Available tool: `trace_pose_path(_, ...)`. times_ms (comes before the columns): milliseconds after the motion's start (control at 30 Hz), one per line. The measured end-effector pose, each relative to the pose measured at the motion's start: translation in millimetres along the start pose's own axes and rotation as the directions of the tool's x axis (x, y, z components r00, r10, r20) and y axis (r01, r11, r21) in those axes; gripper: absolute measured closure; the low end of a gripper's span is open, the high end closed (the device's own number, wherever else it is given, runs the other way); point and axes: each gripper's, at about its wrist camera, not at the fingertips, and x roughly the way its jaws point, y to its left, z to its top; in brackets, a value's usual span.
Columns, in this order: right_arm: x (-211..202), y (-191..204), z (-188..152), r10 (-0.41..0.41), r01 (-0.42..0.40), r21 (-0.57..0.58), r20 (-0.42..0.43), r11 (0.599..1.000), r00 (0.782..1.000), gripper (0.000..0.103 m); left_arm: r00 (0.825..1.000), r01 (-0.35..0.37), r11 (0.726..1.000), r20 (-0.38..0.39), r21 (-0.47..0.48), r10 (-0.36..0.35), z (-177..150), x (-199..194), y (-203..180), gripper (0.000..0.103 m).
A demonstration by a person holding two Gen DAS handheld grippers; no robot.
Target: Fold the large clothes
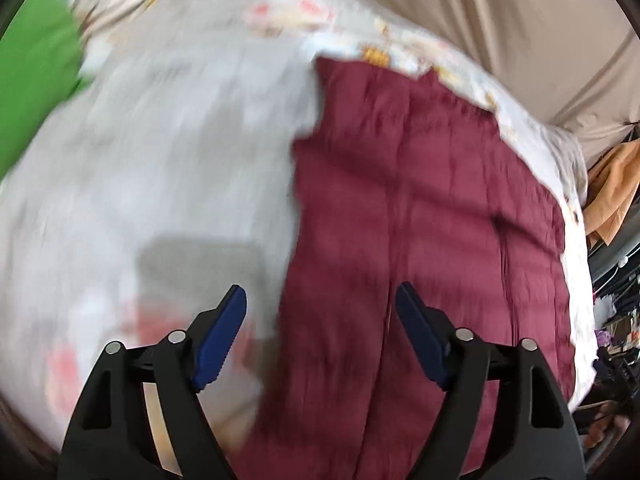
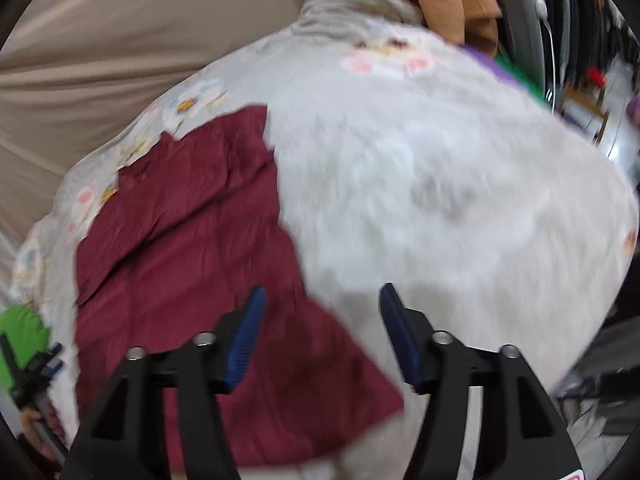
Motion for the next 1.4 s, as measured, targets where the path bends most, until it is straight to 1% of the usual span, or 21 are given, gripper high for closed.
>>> trace_pose_path(67, 10.9, -11.0, -11.9, -0.007, 0.008, 0.006, -0.077, 1.0, 0.997, 0.034, 0.999, -0.032, 0.996, -0.025, -0.085, 0.03, -27.7, -5.9, 8.0, 0.025)
trace_pose_path(133, 19.3, -20.2, -23.9, 0.035, -0.03, 0.045, -0.131, 0.999, 0.991, 0.034, 0.999, -0.008, 0.977, -0.043, -0.211, -0.001, -50.2, -5.0, 19.9, 0.024)
trace_pose_path(167, 20.6, -23.1, -27.9, 0.054, -0.046, 0.061, -0.128, 0.997, 0.99, 0.034, 0.998, 0.014, 0.964, -0.06, -0.265, -0.031, -60.9, -1.4, 26.3, 0.024)
trace_pose_path(233, 20.7, -23.0, -38.1, 0.063, -0.054, 0.081, -0.109, 0.995, 0.992, 0.034, 0.995, 0.004, 0.961, -0.095, -0.278, -0.032, -68.7, 5.3, 31.1, 0.024)
trace_pose_path(300, 22.6, -21.8, -51.0, 0.073, -0.062, 0.131, -0.079, 0.989, 0.994, 0.034, 0.995, 0.005, 0.972, -0.098, -0.234, -0.029, -69.5, 6.7, 28.4, 0.024)
trace_pose_path(367, 23.2, -19.8, -56.0, 0.085, -0.074, 0.176, -0.055, 0.982, 0.995, 0.032, 0.993, 0.032, 0.971, -0.099, -0.236, -0.057, -69.1, 6.4, 27.5, 0.026)
trace_pose_path(433, 22.0, -20.0, -56.2, 0.079, -0.071, 0.177, -0.04, 0.982, 0.996, 0.032, 0.991, 0.045, 0.97, -0.108, -0.239, -0.073, -71.1, 5.9, 27.5, 0.044)
trace_pose_path(467, 23.7, -18.5, -54.7, 0.079, -0.071, 0.172, -0.041, 0.983, 0.996, 0.032, 0.991, 0.053, 0.972, -0.111, -0.231, -0.08, -72.5, 6.3, 26.9, 0.049)
trace_pose_path(500, 25.5, -19.0, -50.9, 0.08, -0.071, 0.171, -0.044, 0.983, 0.996, 0.033, 0.989, 0.068, 0.971, -0.109, -0.23, -0.095, -73.5, 5.6, 27.3, 0.06)
trace_pose_path(533, 25.6, -19.4, -48.1, 0.088, -0.079, 0.173, -0.045, 0.982, 0.995, 0.037, 0.988, 0.084, 0.968, -0.106, -0.235, -0.111, -75.4, 3.7, 29.2, 0.071)
trace_pose_path(567, 26.5, -19.1, -44.7, 0.103, -0.092, 0.175, -0.053, 0.98, 0.993, 0.04, 0.987, 0.095, 0.965, -0.1, -0.246, -0.122, -76.1, 1.6, 30.5, 0.075)
trace_pose_path(633, 26.7, -20.8, -40.8, 0.1, -0.088, 0.172, -0.064, 0.981, 0.993, 0.059, 0.986, 0.117, 0.958, -0.085, -0.262, -0.144, -76.6, -3.4, 31.0, 0.089)
trace_pose_path(700, 26.9, -21.1, -37.7, 0.113, -0.1, 0.163, -0.072, 0.982, 0.991, 0.081, 0.985, 0.135, 0.959, -0.072, -0.251, -0.158, -76.4, -10.6, 28.1, 0.093)
trace_pose_path(733, 25.2, -20.4, -37.2, 0.122, -0.11, 0.156, -0.07, 0.982, 0.99, 0.093, 0.985, 0.143, 0.96, -0.062, -0.241, -0.163, -75.6, -16.2, 25.2, 0.094)
trace_pose_path(800, 12.2, -13.0, -36.7, 0.13, -0.125, 0.1, -0.052, 0.987, 0.99, 0.098, 0.984, 0.159, 0.966, -0.042, -0.205, -0.171, -75.4, -35.1, 18.8, 0.096)
trace_pose_path(900, -20.8, 3.0, -40.4, 0.129, -0.131, -0.035, -0.044, 0.991, 0.991, 0.1, 0.98, 0.183, 0.968, -0.048, -0.172, -0.193, -77.1, -64.6, 14.0, 0.097)
trace_pose_path(1000, -56.9, 9.3, -51.8, 0.116, -0.125, -0.148, -0.064, 0.981, 0.991, 0.1, 0.982, 0.161, 0.976, -0.075, -0.144, -0.173, -95.8, -104.3, 15.3, 0.097)
trace_pose_path(1133, -91.4, 22.9, -82.2, 0.018, -0.042, -0.314, -0.079, 0.949, 0.997, 0.1, 0.991, 0.115, 0.972, -0.042, -0.206, -0.126, -120.7, -144.7, 25.3, 0.097)
trace_pose_path(1233, -103.6, 30.5, -85.0, 0.037, -0.059, -0.283, -0.082, 0.957, 0.996, 0.1, 0.995, 0.097, 0.967, -0.013, -0.237, -0.103, -120.1, -151.0, 20.1, 0.097)
trace_pose_path(1333, -130.1, 47.7, -43.4, 0.143, -0.128, -0.209, 0.059, 0.969, 0.988, 0.101, 0.992, 0.095, 0.985, 0.097, -0.145, -0.081, -87.9, -169.2, -4.2, 0.097)
trace_pose_path(1400, -142.7, 58.8, -5.7, 0.216, -0.19, -0.161, 0.163, 0.968, 0.963, 0.101, 0.977, 0.105, 0.989, 0.195, -0.1, -0.084, -59.6, -183.2, -13.5, 0.097)
